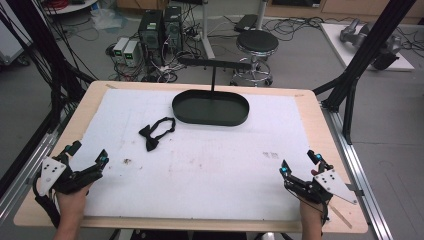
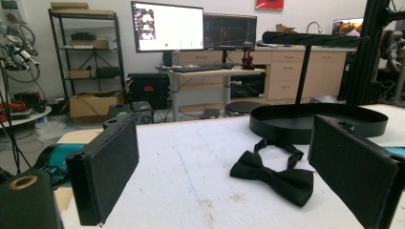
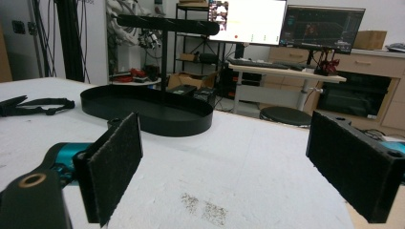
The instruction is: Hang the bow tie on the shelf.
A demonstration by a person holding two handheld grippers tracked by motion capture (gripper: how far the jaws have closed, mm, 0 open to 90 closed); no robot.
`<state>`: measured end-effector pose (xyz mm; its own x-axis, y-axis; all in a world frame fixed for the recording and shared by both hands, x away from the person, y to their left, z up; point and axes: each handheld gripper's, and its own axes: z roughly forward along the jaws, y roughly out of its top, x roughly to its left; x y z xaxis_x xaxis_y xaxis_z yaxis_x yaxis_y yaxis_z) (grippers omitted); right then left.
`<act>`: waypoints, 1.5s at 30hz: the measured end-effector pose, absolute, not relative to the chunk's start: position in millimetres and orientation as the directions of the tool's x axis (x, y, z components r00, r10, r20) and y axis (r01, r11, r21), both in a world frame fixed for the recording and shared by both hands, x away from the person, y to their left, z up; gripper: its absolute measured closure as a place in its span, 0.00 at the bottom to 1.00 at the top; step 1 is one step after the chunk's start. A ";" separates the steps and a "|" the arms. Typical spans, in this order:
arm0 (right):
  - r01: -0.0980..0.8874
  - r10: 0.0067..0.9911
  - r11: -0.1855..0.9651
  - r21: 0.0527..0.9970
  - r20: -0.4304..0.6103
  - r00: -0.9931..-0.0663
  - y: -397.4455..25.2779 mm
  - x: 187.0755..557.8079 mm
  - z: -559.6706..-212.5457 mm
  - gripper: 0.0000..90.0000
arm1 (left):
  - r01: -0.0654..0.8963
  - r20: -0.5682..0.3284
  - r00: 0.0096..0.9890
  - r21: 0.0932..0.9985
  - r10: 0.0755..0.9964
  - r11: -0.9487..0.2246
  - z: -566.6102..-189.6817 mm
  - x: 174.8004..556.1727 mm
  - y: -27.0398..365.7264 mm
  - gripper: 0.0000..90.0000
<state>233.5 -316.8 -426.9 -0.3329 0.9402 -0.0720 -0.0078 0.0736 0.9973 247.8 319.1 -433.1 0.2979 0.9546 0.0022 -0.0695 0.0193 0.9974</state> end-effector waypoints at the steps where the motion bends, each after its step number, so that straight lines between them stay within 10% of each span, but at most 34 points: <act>1: -0.008 0.940 0.073 0.997 -0.072 -0.333 -316.9 233.5 -426.9 0.12 | -0.071 0.001 0.303 0.997 0.953 0.021 -432.7 247.9 318.3 0.12; 21: -0.008 0.943 0.062 0.998 -0.062 -0.328 -314.6 232.9 -425.5 0.12 | 0.014 0.018 0.397 1.000 0.918 -0.025 -417.7 256.3 299.4 0.29; 45: 0.006 0.935 0.065 0.998 -0.059 -0.349 -310.5 237.7 -427.7 0.12 | 0.339 0.055 0.599 0.886 0.799 -0.316 -389.6 355.3 224.5 0.39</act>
<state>237.7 -310.5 -427.7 -0.3486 0.9354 -0.0587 0.0058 0.0648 0.9979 355.3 224.5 -389.6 0.5993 0.7986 0.0553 0.3391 -0.3158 0.8862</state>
